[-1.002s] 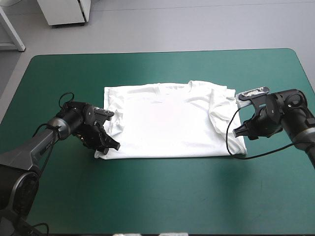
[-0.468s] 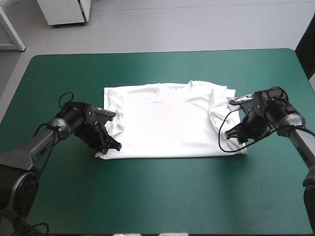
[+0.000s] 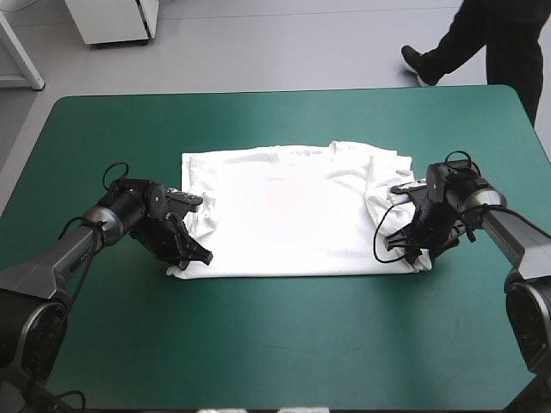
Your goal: Fold the cloth
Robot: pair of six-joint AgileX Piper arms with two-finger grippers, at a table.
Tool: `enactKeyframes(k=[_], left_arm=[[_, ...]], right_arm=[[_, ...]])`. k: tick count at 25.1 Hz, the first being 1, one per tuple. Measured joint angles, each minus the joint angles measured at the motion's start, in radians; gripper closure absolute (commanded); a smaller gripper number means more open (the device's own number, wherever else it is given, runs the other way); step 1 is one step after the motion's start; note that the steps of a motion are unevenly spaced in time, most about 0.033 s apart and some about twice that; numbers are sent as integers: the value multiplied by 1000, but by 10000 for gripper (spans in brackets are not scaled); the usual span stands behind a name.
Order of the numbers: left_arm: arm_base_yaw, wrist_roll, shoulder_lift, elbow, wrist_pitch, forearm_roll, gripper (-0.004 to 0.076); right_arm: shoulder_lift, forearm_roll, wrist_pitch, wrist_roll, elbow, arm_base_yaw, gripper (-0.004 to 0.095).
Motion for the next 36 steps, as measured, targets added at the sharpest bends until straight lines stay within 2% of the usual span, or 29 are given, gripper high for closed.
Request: enactKeyframes(k=[3,5,7,11,20,25,31,36], left_arm=[[0,1,0,0,0,3,733],[0,2,0,2,-3,4,733],[0,3,0,2,-3,4,733],[0,3,0,2,-3,4,733],[-1,1,-56,-8,12,44,733],[-1,-27,-195,-78,72,53,733],[-1,-61,-321,-112,153,77,733],[-1,-71,-359,-129,135,79,733]], right_arm=[[16,9,1,-2,-2,0,414],[23,9,3,-4,-6,0,471],[30,14,12,-5,-12,0,586],[39,51,26,-25,-19,0,913],[23,75,33,-53,-16,0,925],[-100,-6,87,-21,-43,3,925],[-216,-13,148,2,-143,4,925],[-262,-13,160,9,-184,4,925]])
